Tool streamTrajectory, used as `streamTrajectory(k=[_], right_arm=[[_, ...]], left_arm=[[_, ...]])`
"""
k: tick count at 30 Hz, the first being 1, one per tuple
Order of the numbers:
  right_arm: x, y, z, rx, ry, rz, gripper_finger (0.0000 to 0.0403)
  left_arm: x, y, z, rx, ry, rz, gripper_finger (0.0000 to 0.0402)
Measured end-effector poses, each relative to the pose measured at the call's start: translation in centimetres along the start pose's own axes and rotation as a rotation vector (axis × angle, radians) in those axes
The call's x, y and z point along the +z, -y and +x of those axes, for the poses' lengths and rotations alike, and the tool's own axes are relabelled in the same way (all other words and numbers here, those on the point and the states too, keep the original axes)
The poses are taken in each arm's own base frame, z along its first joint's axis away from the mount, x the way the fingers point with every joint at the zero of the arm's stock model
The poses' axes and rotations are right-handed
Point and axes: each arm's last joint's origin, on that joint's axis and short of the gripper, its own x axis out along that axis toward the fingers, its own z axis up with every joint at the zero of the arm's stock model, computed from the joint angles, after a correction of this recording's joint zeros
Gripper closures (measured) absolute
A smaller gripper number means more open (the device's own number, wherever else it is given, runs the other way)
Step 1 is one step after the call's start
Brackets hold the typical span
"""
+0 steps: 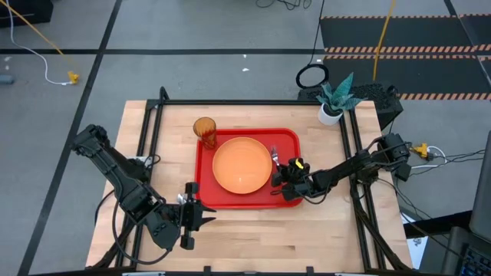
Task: Pick and place plate/cup/fork/spoon on tray
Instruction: Put the pink fork on the red tray to the right of the orange plate
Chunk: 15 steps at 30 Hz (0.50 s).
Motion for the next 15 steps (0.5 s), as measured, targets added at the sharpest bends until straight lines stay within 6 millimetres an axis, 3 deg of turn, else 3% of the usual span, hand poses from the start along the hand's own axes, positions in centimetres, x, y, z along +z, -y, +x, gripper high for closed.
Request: streamTrajectory(k=[7, 15], right_arm=[[0.02, 0.01, 0.06, 0.000, -0.012, -0.002, 0.0349], [0.30, 0.11, 0.44, -0.008, -0.035, 0.000, 0.0282]], left_arm=[[0.00, 0.00, 0.00, 0.000, 0.000, 0.000, 0.0314], [0.00, 0.00, 0.00, 0.000, 0.000, 0.000, 0.0314]])
